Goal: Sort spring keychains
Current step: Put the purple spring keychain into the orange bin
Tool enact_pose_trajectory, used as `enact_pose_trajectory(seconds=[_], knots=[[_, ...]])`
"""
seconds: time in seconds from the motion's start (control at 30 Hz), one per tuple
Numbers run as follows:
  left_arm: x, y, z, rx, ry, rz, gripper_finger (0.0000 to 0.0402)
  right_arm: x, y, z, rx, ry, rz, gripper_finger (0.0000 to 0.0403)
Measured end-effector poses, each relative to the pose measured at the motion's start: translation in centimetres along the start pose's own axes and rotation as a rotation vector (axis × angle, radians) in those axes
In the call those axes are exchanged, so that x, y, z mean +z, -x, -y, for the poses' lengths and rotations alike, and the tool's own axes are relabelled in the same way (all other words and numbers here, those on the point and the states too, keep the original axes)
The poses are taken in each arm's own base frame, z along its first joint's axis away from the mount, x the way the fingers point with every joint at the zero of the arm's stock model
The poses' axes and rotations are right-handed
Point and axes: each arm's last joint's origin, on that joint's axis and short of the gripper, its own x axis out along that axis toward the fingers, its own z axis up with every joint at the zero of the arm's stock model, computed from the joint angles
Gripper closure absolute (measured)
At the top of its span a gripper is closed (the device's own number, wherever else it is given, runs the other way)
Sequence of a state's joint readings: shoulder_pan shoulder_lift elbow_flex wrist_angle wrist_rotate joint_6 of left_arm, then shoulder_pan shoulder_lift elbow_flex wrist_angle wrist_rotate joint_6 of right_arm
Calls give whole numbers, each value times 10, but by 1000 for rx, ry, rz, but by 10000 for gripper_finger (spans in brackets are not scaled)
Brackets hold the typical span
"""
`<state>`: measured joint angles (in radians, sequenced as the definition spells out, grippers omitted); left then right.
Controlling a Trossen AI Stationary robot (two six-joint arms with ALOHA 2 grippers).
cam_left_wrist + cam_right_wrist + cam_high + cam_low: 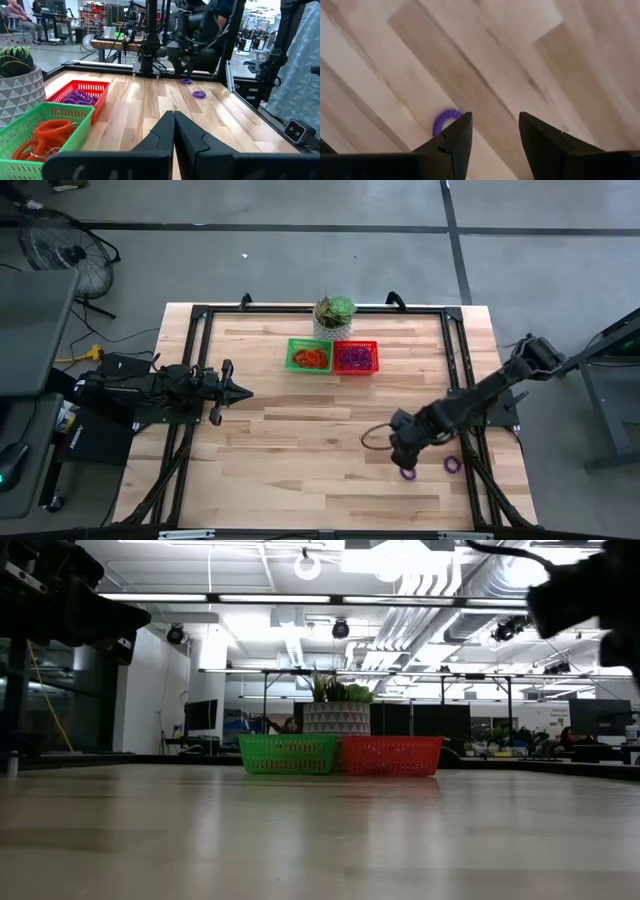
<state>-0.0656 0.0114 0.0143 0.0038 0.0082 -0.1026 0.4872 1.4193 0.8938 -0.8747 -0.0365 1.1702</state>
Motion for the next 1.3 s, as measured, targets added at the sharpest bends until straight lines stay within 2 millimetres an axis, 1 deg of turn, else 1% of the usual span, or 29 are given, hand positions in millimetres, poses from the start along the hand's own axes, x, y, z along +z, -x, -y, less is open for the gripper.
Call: enact_pose_trajectory(seconds=[0.13,0.27,0.37,0.53,0.7,0.83,1.03,1.17,1.3], knots=[[0,0,0,0,0,0,401,-17,-6,-5,-22,15,-24,247],[0,0,0,0,0,0,401,-27,-14,-10,-44,32,-41,244],[0,0,0,0,0,0,401,-33,-23,-16,-49,60,-60,244],[0,0,0,0,0,0,401,-44,-39,-32,3,111,-74,244],[0,0,0,0,0,0,401,-54,-55,-36,-47,153,-78,245],[0,0,0,0,0,0,401,-57,-61,-37,-80,166,-62,245],[0,0,0,1,0,0,401,-57,-68,-37,-107,168,-46,245],[0,0,0,0,0,0,401,-57,-76,-38,-130,169,-44,245],[0,0,0,0,0,0,401,-57,-81,-39,-147,168,-49,255]])
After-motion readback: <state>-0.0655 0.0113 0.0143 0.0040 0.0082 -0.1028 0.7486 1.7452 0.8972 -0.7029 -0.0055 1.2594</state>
